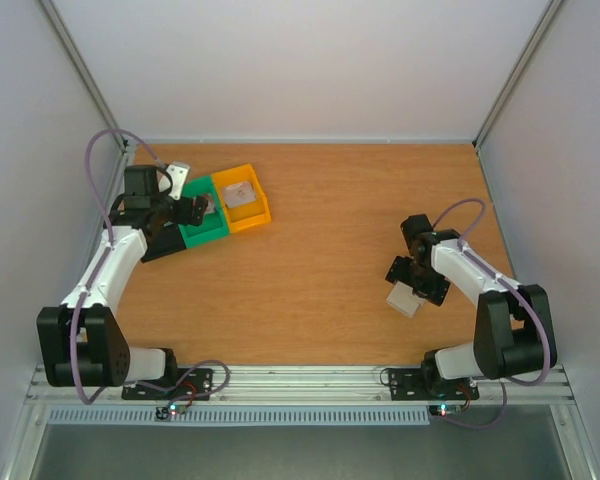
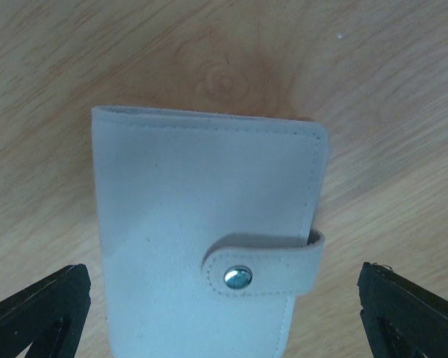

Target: Take the credit cards out of the card holder

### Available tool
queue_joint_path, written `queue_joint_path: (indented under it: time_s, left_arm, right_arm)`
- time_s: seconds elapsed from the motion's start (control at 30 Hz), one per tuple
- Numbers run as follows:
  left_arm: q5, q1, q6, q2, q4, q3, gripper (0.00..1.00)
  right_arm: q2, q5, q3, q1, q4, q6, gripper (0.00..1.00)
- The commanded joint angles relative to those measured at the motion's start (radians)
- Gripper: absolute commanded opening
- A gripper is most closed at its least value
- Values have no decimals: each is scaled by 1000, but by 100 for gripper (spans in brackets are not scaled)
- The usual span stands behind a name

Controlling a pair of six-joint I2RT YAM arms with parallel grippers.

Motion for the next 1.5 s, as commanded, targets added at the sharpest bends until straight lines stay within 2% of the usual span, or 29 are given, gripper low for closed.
queue_joint_path:
  time_s: [0.0, 0.7, 0.8, 1.03, 1.27, 1.47]
  left_arm:
    - [43, -4, 3, 7, -35, 41, 99]
    - [32, -5, -2, 27, -18, 34, 99]
    - [27, -5, 1, 29, -12, 32, 99]
    - [3, -5, 12, 34, -16, 36, 99]
    - [6, -5, 15, 33, -13, 35, 99]
    - [9, -5, 17, 28, -14, 33, 99]
  right_arm:
    - [46, 21, 23, 5, 38, 40, 99]
    - [157, -55, -37, 7, 140, 15, 97]
    - [203, -56, 13, 46, 127, -28, 96]
    - [253, -33, 107, 233, 117, -86, 97]
    - [239, 63, 124, 241, -31, -31, 99]
    - [230, 24, 95, 240, -3, -14, 99]
